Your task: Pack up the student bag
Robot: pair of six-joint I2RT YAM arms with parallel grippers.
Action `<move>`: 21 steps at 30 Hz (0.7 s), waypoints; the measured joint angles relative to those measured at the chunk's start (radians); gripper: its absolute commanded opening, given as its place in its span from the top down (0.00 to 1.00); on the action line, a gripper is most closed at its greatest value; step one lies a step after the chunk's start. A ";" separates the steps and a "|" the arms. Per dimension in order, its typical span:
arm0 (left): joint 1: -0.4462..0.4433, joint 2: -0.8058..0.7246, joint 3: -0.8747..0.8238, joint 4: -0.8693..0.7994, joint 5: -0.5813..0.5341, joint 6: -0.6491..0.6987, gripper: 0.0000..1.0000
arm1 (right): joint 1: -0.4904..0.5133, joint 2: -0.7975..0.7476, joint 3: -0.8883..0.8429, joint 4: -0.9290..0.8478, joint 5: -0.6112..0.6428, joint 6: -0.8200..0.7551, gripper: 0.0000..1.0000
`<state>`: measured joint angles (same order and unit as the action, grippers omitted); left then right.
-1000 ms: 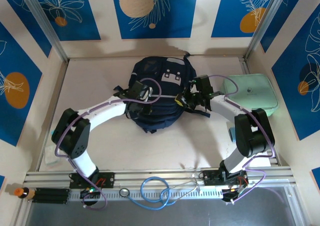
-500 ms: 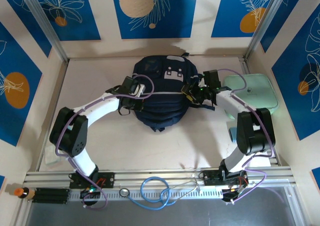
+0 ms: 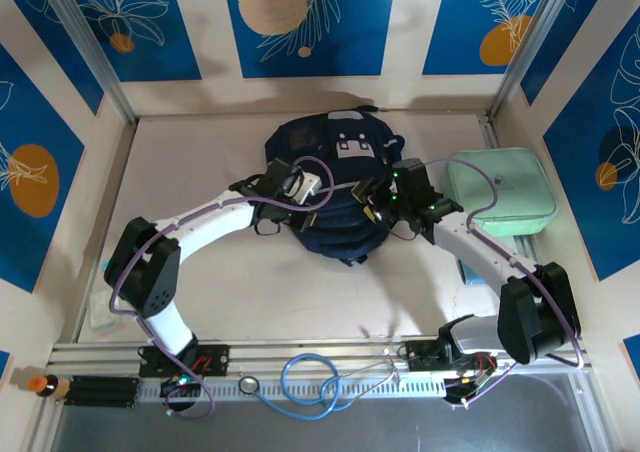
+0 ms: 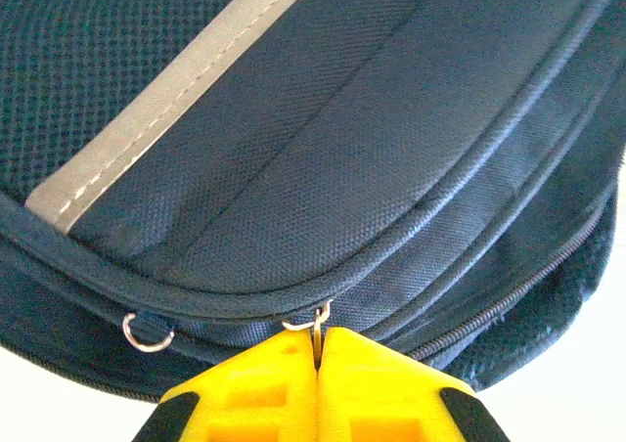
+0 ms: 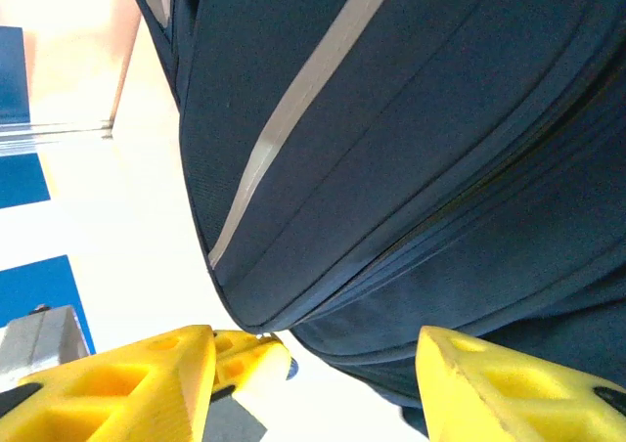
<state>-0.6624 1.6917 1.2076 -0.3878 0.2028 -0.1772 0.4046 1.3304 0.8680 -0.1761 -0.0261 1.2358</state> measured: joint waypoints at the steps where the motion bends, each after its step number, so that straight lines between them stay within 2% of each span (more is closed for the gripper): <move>1: -0.006 0.000 0.002 0.005 0.006 0.000 1.00 | 0.005 0.006 0.000 0.004 0.003 0.014 0.47; 4: -0.019 0.001 0.010 0.010 0.018 -0.001 1.00 | 0.009 0.030 0.000 0.015 0.005 0.047 0.52; 6: -0.021 0.003 0.015 0.010 0.026 0.000 1.00 | 0.009 0.055 0.001 0.020 0.009 0.061 0.59; 14: -0.021 0.023 0.039 -0.016 0.040 0.019 1.00 | 0.019 0.124 0.042 -0.012 0.051 0.082 0.62; 16: -0.021 0.027 0.047 -0.024 0.040 0.029 1.00 | 0.018 0.146 0.063 -0.015 0.053 0.080 0.70; 18: -0.021 0.027 0.049 -0.032 0.037 0.040 1.00 | 0.013 0.175 0.089 -0.020 0.052 0.073 0.85; 21: -0.021 0.027 0.052 -0.049 0.003 0.056 1.00 | 0.010 0.204 0.122 -0.035 0.049 0.058 0.93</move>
<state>-0.6830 1.7184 1.2594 -0.4366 0.2062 -0.1211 0.4141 1.5349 0.9901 -0.2115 0.0231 1.2938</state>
